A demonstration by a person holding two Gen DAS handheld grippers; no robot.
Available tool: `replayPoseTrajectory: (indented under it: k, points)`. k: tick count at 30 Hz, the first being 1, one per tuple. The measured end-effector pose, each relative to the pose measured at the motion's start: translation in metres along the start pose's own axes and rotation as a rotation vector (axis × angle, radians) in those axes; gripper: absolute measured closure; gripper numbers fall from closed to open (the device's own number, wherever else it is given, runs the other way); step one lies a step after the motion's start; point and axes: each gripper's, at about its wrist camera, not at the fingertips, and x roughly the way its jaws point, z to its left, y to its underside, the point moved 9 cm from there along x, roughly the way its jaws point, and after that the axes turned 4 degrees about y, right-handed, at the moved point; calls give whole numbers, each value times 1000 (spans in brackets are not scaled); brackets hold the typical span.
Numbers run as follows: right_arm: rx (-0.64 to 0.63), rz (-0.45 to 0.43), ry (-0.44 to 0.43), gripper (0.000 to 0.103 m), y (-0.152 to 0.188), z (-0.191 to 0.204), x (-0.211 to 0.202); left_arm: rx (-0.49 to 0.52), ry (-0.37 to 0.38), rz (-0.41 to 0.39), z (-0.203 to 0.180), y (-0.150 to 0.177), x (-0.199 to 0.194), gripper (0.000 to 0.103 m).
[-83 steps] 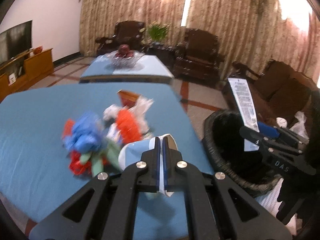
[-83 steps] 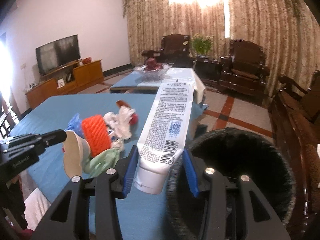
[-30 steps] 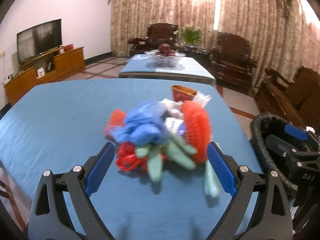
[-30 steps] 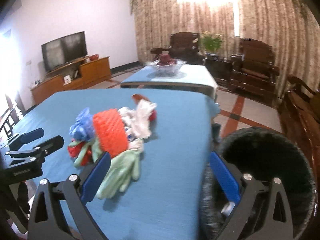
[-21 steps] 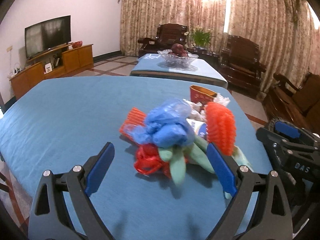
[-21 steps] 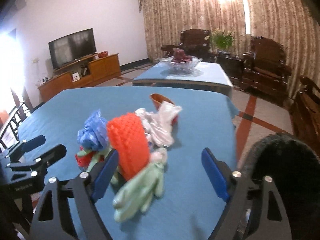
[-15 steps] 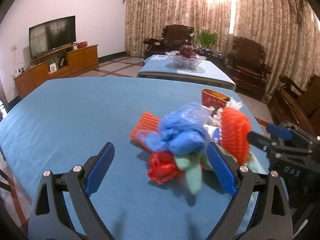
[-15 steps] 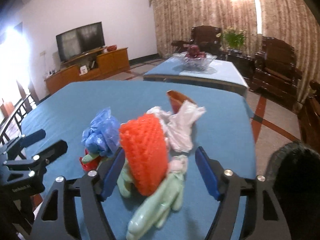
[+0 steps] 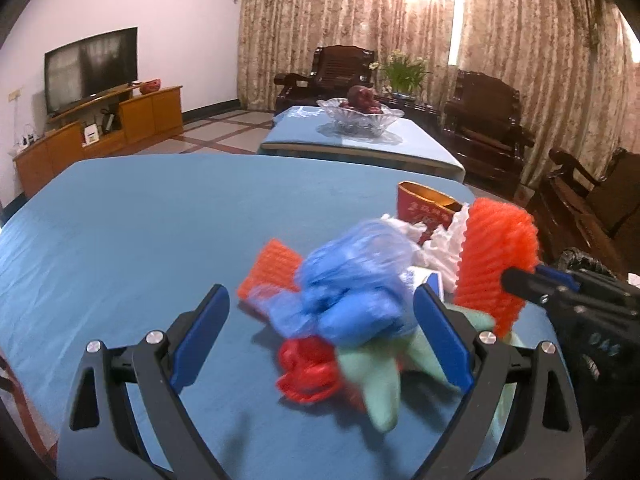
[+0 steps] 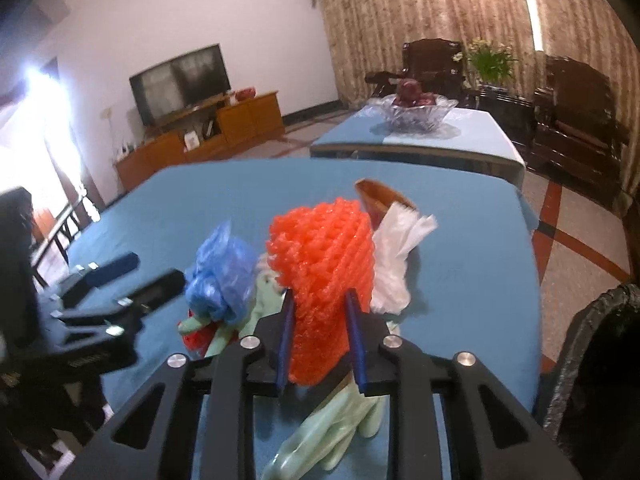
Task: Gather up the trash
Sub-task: 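Grasp the orange mesh sleeve with the right tool while the left tool grasps the blue bag, then carry the mesh sleeve and blue bag over the bin and open both tools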
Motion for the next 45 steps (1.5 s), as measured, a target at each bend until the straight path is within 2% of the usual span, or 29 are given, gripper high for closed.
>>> replayPoseTrajectory:
  k: [5,7,9,10,12,14,16,17,25,31,38,45]
  points:
    - [-2,-4,7,79,-5,-5,2,12,10,25,-12,-3,25,23]
    - [-11,-2,12,79,-5,-4,4,-12,23,50,-12,-2,35,33]
    - [-21,-3,17,79,-4,-4,3,-33,39,81,-11,1,43,57]
    - [-22,-3,17,79,-4,-3,2,-37,40,83,-10,3,43,59]
    - [-23,-9,15,79,-6,-2,0,-36,41,75,-9,2,40,76]
    - [-26,-19,12,79,-7,1,-4,-34,45,65,-9,-1,34,88]
    - [-31,-35,7,79,-13,5,-9,-41,54,48,-8,-4,24,94]
    - [-31,-42,3,79,-14,5,-11,-39,54,40,-8,-7,19,101]
    - [-31,-132,-25,79,-42,18,-45,-13,58,-55,-19,-35,-33,103]
    - [-33,-179,-20,79,-56,20,-74,31,87,-107,-48,-57,-65,103]
    - [-16,-209,22,79,-54,0,-108,62,151,-137,-91,-65,-84,103]
    - [3,-233,110,79,-43,-41,-150,94,240,-131,-144,-59,-86,103]
